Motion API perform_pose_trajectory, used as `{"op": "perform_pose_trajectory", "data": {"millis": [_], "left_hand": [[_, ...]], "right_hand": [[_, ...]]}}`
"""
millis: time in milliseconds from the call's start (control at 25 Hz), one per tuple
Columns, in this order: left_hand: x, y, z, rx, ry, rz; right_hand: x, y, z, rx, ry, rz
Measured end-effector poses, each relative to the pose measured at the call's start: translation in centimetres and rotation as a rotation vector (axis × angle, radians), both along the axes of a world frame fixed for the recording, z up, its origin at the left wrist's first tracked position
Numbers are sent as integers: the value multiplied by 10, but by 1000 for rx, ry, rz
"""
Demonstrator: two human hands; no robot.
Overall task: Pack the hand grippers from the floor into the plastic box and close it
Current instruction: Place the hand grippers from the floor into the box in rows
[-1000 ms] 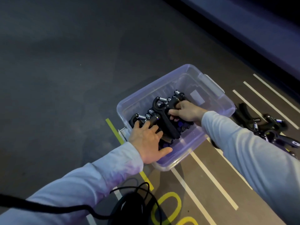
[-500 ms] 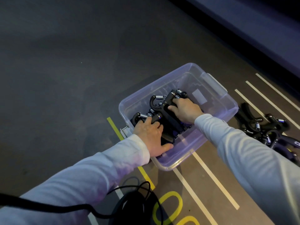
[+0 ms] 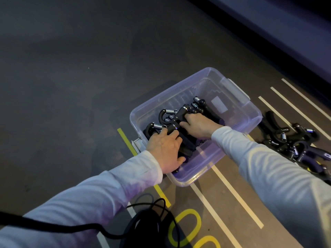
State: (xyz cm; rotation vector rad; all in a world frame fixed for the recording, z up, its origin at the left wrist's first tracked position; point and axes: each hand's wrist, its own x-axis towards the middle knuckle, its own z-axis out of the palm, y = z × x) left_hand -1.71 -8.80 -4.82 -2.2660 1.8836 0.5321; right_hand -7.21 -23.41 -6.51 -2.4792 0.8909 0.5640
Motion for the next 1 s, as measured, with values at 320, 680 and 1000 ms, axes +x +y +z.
{"op": "perform_pose_trajectory", "data": {"millis": [320, 680, 1000], "left_hand": [[-4, 6, 1, -174, -32, -31], [6, -3, -4, -45, 44, 59], [10, -11, -5, 113, -39, 40]], "right_hand": [[-5, 10, -7, 27, 29, 41], [-12, 4, -4, -41, -52, 69], [-14, 17, -10, -75, -76, 53]]}}
